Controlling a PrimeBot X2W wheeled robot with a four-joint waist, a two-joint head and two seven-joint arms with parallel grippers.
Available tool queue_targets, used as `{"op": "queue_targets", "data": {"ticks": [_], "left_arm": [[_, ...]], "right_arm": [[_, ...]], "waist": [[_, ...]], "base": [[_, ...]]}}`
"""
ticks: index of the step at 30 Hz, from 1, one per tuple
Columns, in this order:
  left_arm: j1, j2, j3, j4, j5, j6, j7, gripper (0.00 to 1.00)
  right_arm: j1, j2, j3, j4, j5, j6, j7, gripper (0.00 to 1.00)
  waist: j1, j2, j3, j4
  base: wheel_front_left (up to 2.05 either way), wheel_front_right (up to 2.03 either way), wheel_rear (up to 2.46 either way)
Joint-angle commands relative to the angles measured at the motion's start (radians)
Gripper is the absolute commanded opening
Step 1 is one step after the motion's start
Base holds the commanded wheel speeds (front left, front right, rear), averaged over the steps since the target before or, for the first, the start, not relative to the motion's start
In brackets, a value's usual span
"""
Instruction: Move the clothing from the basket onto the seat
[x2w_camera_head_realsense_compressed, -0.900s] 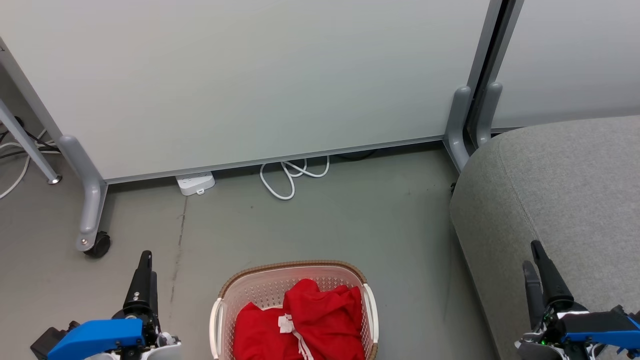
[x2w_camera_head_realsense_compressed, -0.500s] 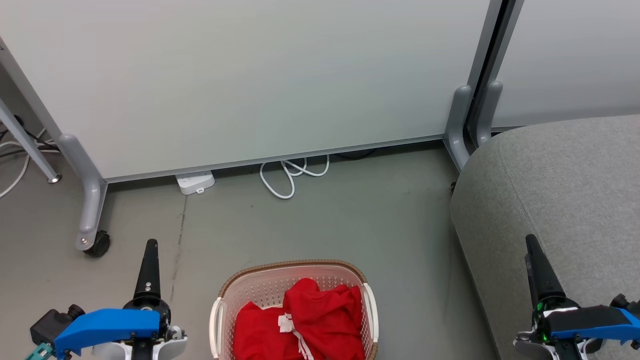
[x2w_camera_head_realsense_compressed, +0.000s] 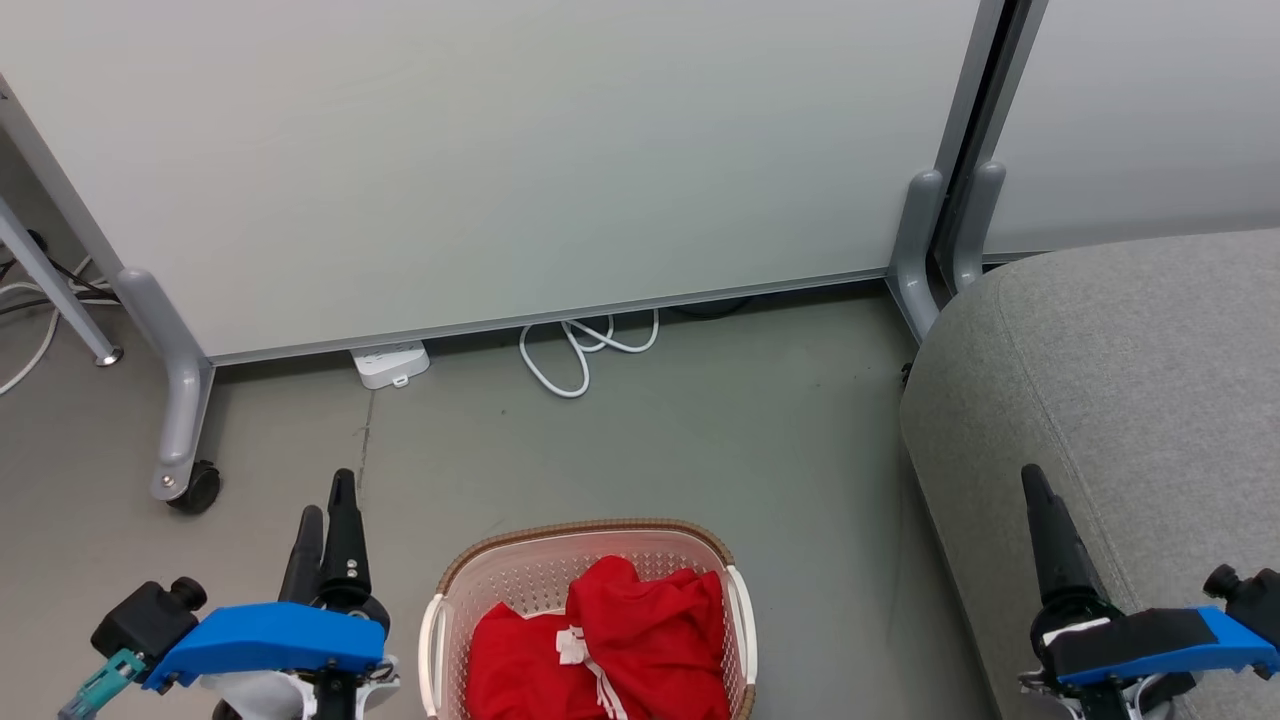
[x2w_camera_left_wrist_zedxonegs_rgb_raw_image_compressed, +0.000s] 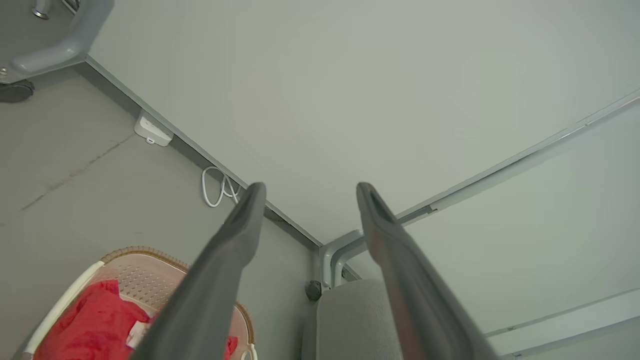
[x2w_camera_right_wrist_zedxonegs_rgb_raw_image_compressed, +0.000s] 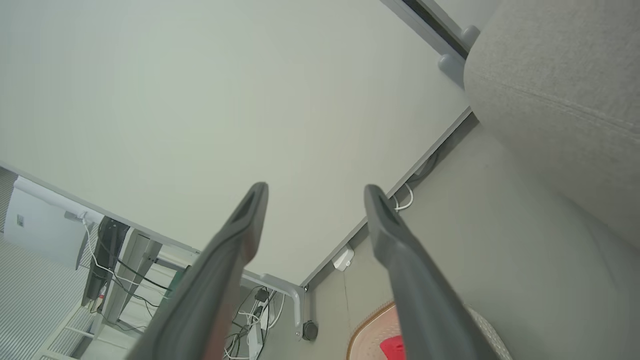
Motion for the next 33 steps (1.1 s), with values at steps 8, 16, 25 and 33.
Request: {"op": "queue_targets", "data": {"ticks": [8,16,25,33], "left_arm": [[-0.027,0.009,-0.038,-0.006,0.17,0.024,-0.035,1.0],[-0.028,0.009,-0.068,0.006,0.299,0.035,-0.06,1.0],[-0.027,0.01,-0.096,0.02,0.426,0.039,-0.086,1.0],[-0.028,0.011,-0.115,0.035,0.504,0.041,-0.106,1.0]], "right_arm": [[0.002,-0.016,0.016,-0.013,-0.16,0.001,-0.035,1.0],[0.007,-0.013,0.023,0.001,-0.277,0.002,-0.061,1.0],[0.012,-0.012,0.029,0.014,-0.393,0.002,-0.087,1.0],[0.016,-0.011,0.036,0.017,-0.477,0.002,-0.106,1.0]], "waist": [[0.0,0.0,0.0,0.002],[0.0,0.0,-0.001,0.004],[0.0,0.0,0.0,0.006],[0.0,0.0,0.0,0.007]], "base": [[0.0,0.0,0.0],[0.0,0.0,0.0],[0.0,0.0,0.0],[0.0,0.0,0.0]]}}
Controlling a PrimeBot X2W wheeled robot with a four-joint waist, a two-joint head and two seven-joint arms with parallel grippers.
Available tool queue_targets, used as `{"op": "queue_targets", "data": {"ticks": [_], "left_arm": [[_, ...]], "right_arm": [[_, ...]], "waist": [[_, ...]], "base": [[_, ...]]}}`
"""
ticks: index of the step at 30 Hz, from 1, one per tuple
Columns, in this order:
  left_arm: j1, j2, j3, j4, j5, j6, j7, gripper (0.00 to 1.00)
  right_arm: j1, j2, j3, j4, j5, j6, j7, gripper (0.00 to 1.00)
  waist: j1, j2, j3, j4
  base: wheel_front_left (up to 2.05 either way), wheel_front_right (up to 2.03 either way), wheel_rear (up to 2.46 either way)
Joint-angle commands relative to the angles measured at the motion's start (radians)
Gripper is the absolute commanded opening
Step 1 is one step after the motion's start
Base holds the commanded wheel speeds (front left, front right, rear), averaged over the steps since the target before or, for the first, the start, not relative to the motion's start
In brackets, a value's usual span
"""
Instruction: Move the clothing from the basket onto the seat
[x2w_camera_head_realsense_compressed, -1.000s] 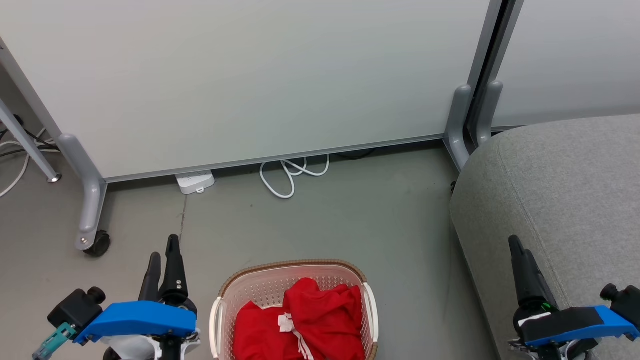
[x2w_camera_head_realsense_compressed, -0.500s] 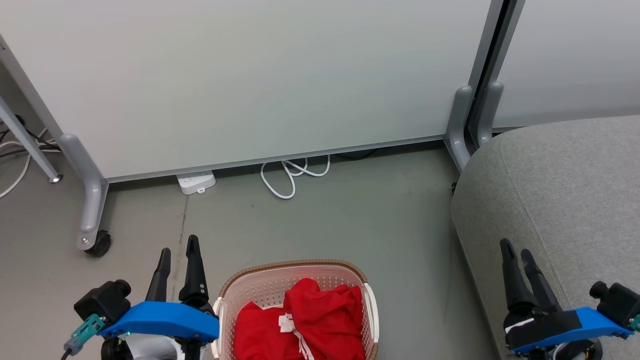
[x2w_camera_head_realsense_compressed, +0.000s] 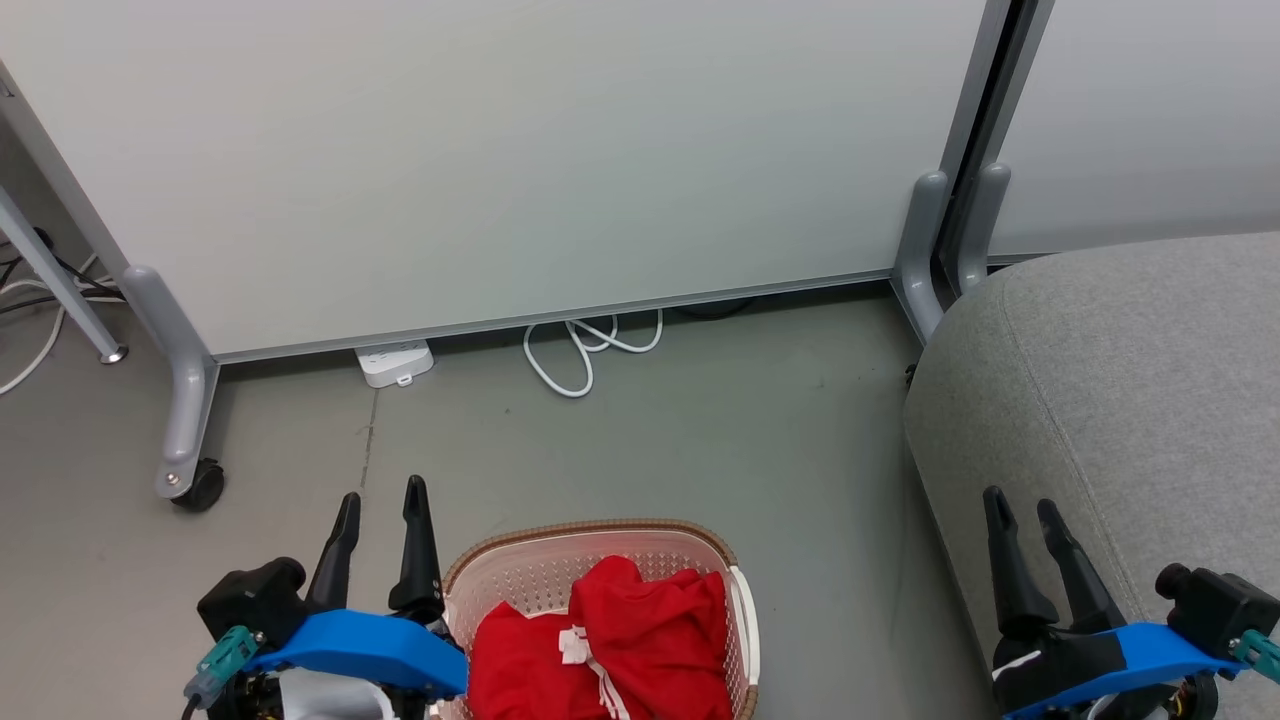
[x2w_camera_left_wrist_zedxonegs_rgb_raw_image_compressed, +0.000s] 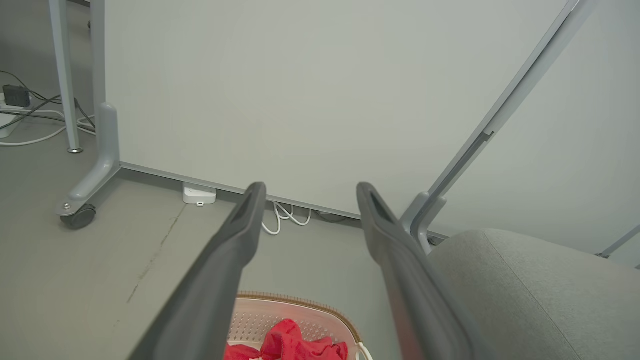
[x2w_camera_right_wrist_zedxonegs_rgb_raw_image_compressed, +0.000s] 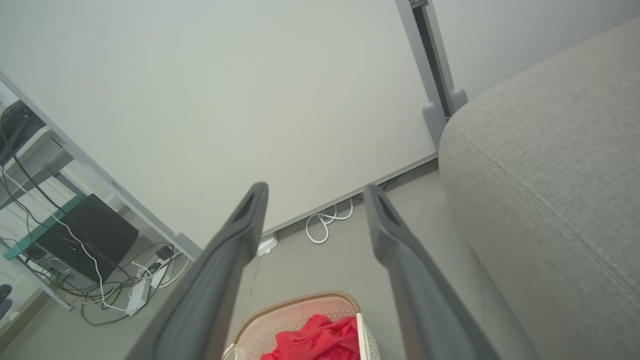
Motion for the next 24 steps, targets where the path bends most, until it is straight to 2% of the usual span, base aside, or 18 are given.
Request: {"op": "queue_targets", "data": {"ticks": [1,24], "left_arm": [[-0.023,0.006,-0.007,-0.005,0.023,0.003,-0.008,1.0],[-0.025,0.006,-0.048,0.041,0.223,-0.005,-0.062,1.0]], "right_arm": [[0.001,-0.005,0.003,-0.006,-0.023,0.002,-0.009,1.0],[0.013,-0.007,0.016,0.012,-0.25,0.002,-0.063,1.0]], "waist": [[0.0,-0.0001,0.0,0.0],[0.0,-0.0001,-0.004,0.003]], "base": [[0.0,0.0,0.0],[0.0,0.0,0.0]]}}
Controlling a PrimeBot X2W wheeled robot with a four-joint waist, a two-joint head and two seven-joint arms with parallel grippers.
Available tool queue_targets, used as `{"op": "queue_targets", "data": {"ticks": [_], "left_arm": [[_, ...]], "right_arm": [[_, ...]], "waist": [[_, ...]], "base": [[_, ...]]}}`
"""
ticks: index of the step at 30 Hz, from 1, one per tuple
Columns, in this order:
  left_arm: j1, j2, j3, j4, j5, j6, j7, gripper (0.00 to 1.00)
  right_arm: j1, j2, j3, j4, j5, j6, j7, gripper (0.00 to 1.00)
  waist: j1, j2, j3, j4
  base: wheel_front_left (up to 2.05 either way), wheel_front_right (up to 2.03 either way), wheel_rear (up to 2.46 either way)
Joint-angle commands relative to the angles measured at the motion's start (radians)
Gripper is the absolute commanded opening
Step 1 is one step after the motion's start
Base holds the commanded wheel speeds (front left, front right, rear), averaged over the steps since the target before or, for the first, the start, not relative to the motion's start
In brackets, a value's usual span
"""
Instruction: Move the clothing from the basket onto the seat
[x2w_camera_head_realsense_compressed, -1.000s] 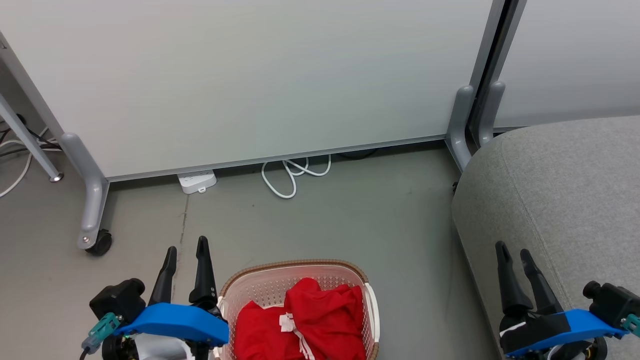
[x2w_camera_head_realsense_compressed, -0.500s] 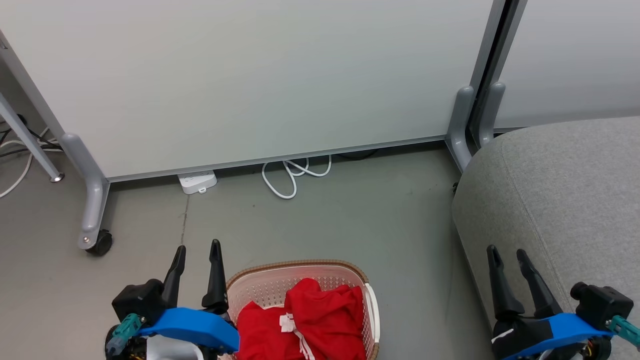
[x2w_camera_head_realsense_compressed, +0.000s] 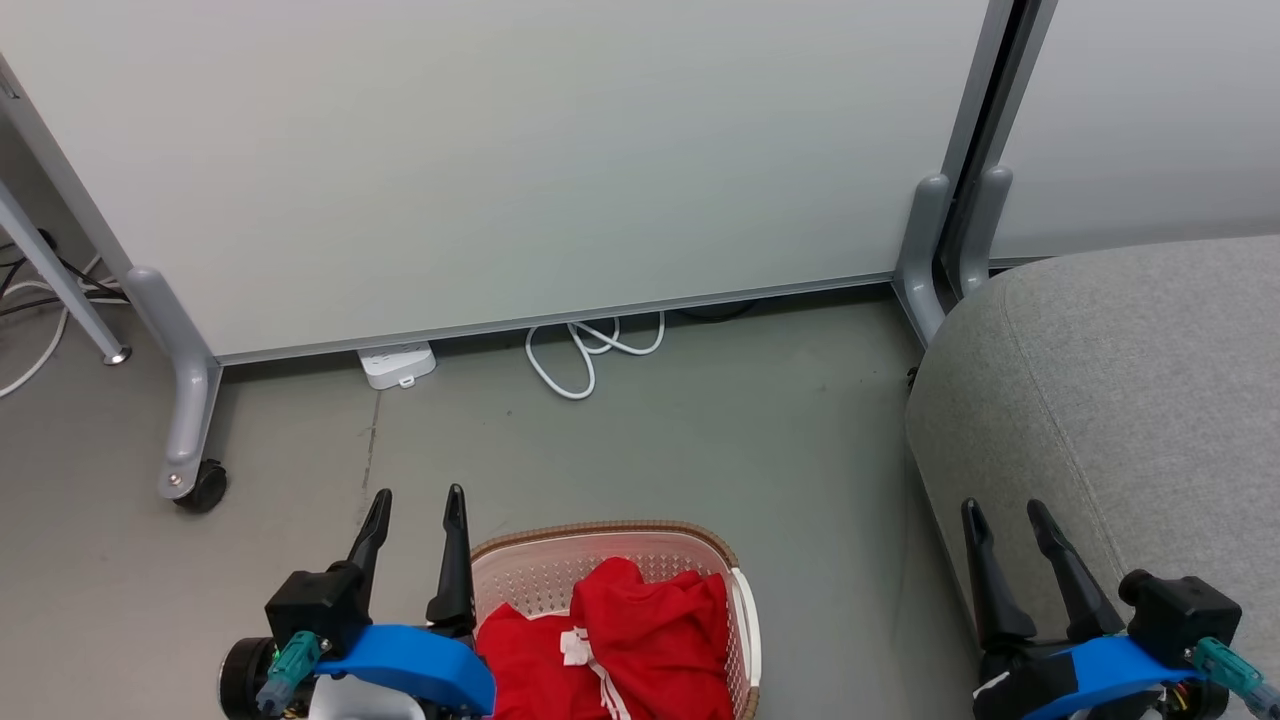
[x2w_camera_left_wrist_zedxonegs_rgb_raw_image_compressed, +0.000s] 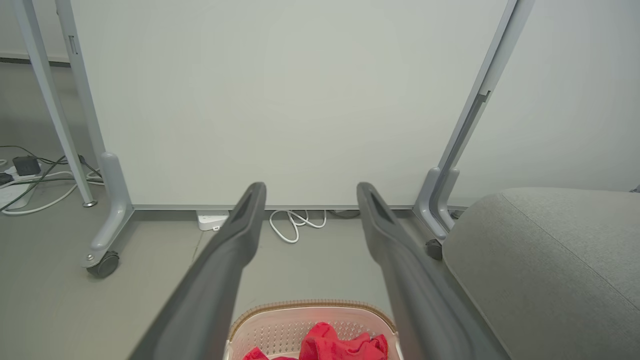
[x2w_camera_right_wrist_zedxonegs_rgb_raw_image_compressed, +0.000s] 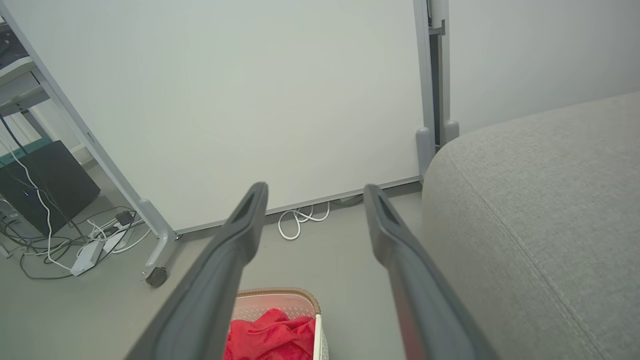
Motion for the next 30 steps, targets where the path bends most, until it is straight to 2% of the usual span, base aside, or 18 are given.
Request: {"op": "queue_targets", "data": {"ticks": [1,30], "left_arm": [[-0.018,0.004,-0.002,-0.001,0.019,-0.001,-0.007,1.0],[-0.014,0.004,-0.052,0.027,0.224,0.013,-0.062,1.0]], "right_arm": [[0.006,-0.007,0.002,-0.002,-0.022,0.002,-0.009,1.0],[0.021,-0.006,0.02,0.014,-0.248,0.002,-0.064,1.0]], "waist": [[0.0,0.0,0.0,0.0],[0.0,0.0,-0.002,0.005]], "base": [[0.0,0.0,0.0],[0.0,0.0,0.0]]}}
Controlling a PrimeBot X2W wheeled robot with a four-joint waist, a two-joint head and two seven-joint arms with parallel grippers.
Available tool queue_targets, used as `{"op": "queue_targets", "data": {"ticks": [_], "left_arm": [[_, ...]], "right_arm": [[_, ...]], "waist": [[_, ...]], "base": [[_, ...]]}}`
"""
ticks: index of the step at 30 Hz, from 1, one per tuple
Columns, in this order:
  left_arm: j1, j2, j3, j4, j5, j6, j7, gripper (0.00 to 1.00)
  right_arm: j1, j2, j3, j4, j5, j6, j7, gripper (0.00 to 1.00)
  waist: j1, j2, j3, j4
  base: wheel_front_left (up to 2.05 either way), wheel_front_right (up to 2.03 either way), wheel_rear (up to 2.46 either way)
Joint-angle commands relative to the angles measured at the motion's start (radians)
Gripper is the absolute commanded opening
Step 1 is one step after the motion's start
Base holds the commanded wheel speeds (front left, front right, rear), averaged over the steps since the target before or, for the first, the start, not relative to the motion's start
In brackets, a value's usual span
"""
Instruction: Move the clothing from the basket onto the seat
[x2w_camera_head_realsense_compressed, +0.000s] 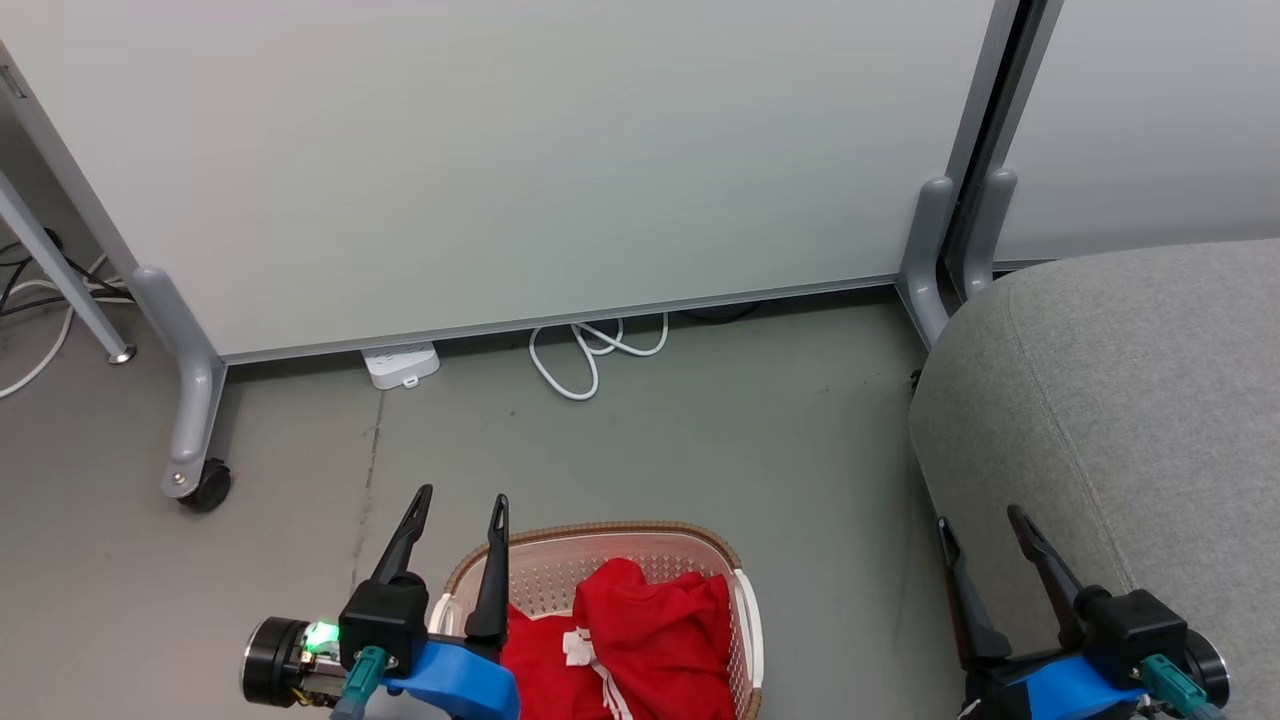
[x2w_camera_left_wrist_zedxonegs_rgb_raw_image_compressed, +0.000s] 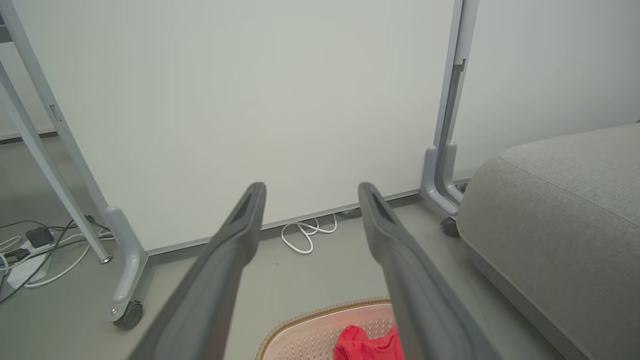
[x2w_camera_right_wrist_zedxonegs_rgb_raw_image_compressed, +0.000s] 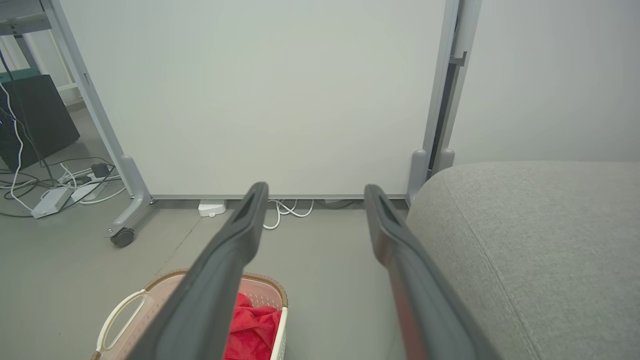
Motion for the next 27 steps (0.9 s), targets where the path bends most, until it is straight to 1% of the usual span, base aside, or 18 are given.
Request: {"op": "queue_targets", "data": {"ticks": [1,13,20,27], "left_arm": [[-0.009,0.003,-0.007,0.003,0.016,0.005,-0.009,1.0],[-0.007,0.003,-0.007,0.011,0.005,0.004,-0.008,1.0],[-0.044,0.003,-0.033,0.042,-0.01,-0.019,-0.008,1.0],[-0.136,0.002,-0.076,0.141,-0.001,-0.05,-0.008,1.0]], "right_arm": [[0.012,-0.004,0.003,0.0,-0.016,0.0,-0.009,1.0],[0.007,-0.007,0.003,0.008,-0.005,0.0,-0.008,1.0],[0.004,-0.004,0.006,0.004,-0.006,0.0,-0.008,1.0],[-0.029,-0.014,0.024,0.003,0.005,0.0,-0.007,1.0]], "waist": [[0.0,-0.0001,0.0,0.0],[0.0,-0.0001,0.0,0.001],[0.0,-0.0001,0.012,-0.006],[0.0,-0.0001,0.06,-0.043]], "base": [[0.0,0.0,0.0],[0.0,0.0,0.0],[0.0,0.0,0.0],[0.0,0.0,0.0]]}}
